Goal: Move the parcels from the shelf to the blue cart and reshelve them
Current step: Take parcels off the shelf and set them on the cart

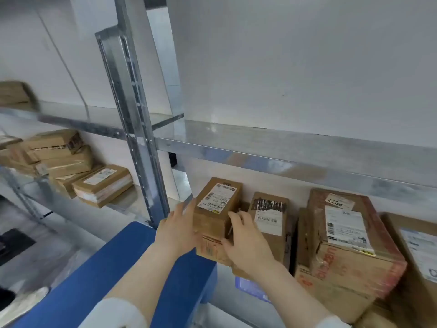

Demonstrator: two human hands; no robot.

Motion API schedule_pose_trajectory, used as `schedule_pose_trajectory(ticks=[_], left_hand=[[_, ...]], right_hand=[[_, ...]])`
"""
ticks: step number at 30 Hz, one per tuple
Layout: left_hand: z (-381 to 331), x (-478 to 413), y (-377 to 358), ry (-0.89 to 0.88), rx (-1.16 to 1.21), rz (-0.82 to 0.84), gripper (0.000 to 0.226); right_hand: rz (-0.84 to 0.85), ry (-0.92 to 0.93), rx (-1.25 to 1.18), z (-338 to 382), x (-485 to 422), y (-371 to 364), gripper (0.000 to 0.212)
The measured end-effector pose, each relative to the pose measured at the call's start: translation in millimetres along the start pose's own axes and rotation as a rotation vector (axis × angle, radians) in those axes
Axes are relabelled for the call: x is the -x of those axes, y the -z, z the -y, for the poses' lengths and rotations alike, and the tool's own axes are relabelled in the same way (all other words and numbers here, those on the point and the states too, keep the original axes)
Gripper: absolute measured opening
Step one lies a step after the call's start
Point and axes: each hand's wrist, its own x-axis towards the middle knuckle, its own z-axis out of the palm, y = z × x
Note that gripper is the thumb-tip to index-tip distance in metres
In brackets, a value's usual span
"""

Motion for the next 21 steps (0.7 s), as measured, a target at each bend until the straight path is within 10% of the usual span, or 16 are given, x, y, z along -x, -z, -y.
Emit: schedule_pose_trajectory(ticks=[8,21], left_hand=[[13.8,-40.7,-30.5,0.156,0.435,0.1,0.065],[19.5,-91.4,-57.1,0.503,0.986,0.204,0.029]], right_hand=[[0.128,-0.241,-0.222,1.1,-51.0,-25.7,0.082],[0.141,-0.605,-0.557,7.6,-83.4,-50.2,0.059]])
